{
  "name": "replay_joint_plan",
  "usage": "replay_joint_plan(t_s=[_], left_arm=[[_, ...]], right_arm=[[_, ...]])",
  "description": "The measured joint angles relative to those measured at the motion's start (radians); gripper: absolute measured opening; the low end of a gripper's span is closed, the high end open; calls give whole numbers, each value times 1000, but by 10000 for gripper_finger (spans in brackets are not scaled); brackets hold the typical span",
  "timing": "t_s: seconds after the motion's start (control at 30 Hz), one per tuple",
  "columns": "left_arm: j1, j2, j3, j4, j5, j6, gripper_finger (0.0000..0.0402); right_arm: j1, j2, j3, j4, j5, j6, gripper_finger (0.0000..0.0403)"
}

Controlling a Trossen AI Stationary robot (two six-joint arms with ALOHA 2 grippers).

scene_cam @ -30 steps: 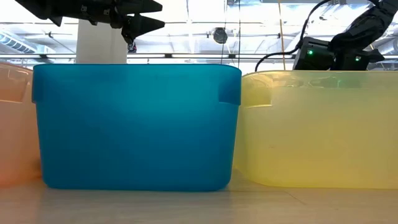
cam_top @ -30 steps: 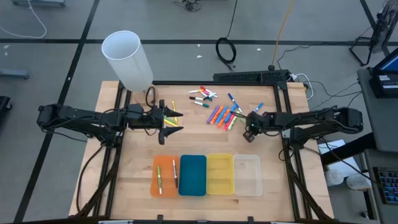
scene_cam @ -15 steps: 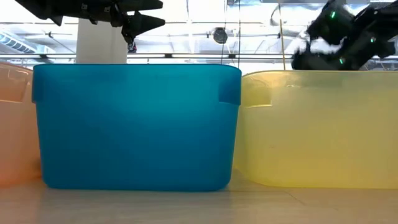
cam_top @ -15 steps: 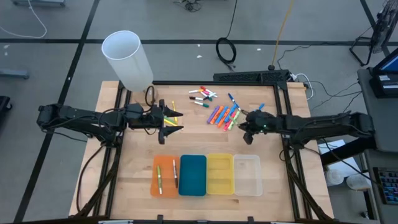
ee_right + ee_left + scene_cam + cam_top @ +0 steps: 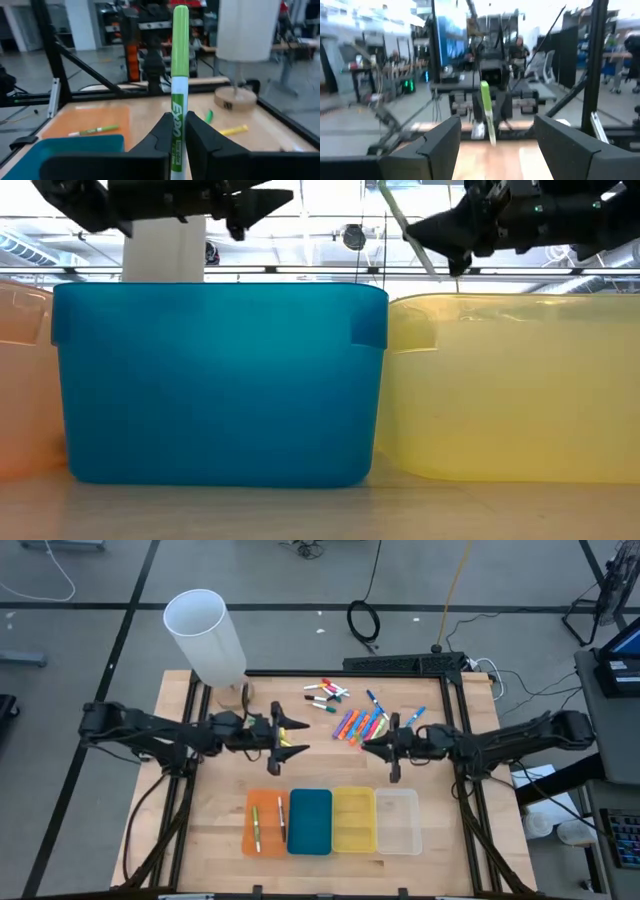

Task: Pick & Place Markers
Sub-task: Put the green marker pen into the orange bin

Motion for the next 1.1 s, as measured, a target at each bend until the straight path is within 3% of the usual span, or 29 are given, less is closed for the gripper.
replay_joint_plan(t_s=[0.13, 0.33, 0.5, 1.1], left_arm=[[-1, 116, 16, 158, 1, -1, 259], [-3, 244, 126, 164, 37, -20, 250], [-22, 350, 228, 162, 101, -42, 250], [-31, 578, 451, 146, 62, -57, 244]], right_arm=[[22, 72, 0, 136, 1, -60, 19], [36, 166, 0, 298, 2, -97, 19], [36, 200, 1, 313, 2, -91, 19], [43, 205, 2, 328, 3, -68, 19]])
